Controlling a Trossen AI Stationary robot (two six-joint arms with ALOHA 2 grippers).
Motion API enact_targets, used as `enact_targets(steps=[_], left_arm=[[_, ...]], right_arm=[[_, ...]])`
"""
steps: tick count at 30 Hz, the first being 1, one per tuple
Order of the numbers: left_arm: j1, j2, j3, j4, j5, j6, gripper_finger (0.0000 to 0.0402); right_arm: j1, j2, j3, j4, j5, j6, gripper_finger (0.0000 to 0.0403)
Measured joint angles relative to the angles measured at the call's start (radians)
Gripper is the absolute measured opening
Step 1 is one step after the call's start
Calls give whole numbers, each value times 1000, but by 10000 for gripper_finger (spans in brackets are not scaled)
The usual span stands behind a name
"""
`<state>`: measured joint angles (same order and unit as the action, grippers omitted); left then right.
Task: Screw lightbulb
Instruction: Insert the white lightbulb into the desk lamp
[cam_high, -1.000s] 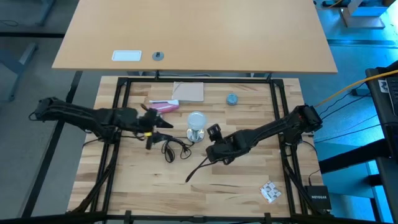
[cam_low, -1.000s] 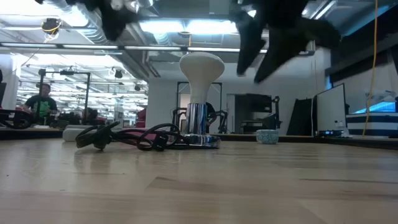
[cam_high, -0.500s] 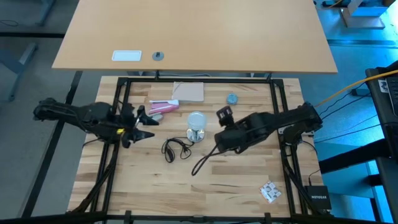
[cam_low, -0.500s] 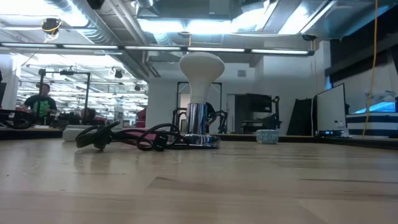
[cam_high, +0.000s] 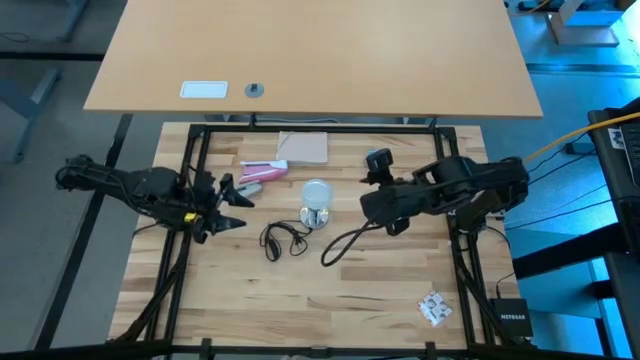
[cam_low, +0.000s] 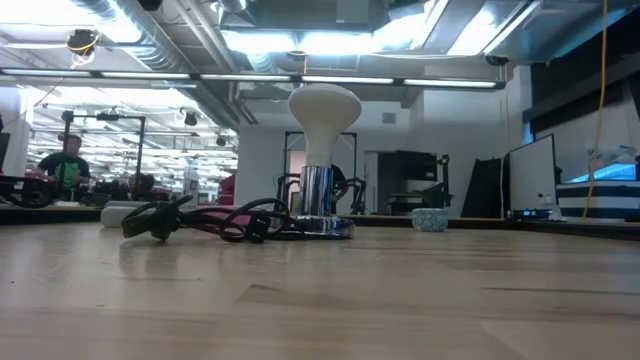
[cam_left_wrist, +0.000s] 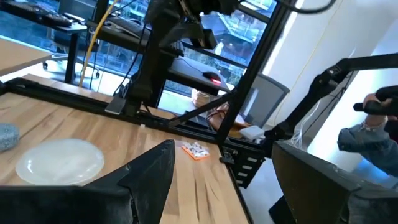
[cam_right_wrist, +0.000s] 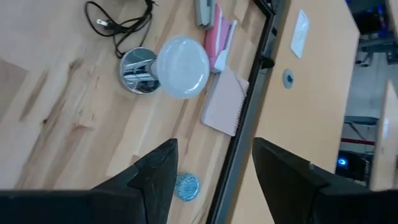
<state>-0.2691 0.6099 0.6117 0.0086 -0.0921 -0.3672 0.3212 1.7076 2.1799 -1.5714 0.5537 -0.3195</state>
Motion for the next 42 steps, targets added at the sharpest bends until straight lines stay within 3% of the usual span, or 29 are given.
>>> enact_targets(steps=[8, 16, 19, 23, 27, 33, 38, 42], left_arm=[[0, 7, 0, 1, -41, -47, 260], [0, 6, 0, 1, -166, -36, 260], [0, 6, 0, -6, -238, 6, 260], [0, 18, 0, -82, -297, 29, 260], [4, 101, 0, -174, -392, -9, 260], [39, 320, -2, -187, -436, -106, 260], [82, 520, -2, -137, -435, -175, 260], [119, 661, -2, -7, -428, -232, 260]], right_arm=[[0, -71, -2, 0, -26, -73, 211], [0, -302, -12, 2, 30, -63, 211], [0, -421, -115, 2, 82, 18, 211], [0, -584, -440, 43, 185, 229, 211], [0, -706, -876, 364, 198, 289, 211], [-1, -714, -1398, 1108, 209, 259, 211], [-1, -589, -1661, 1643, 145, 275, 211], [-1, -450, -1745, 1911, 59, 335, 211]])
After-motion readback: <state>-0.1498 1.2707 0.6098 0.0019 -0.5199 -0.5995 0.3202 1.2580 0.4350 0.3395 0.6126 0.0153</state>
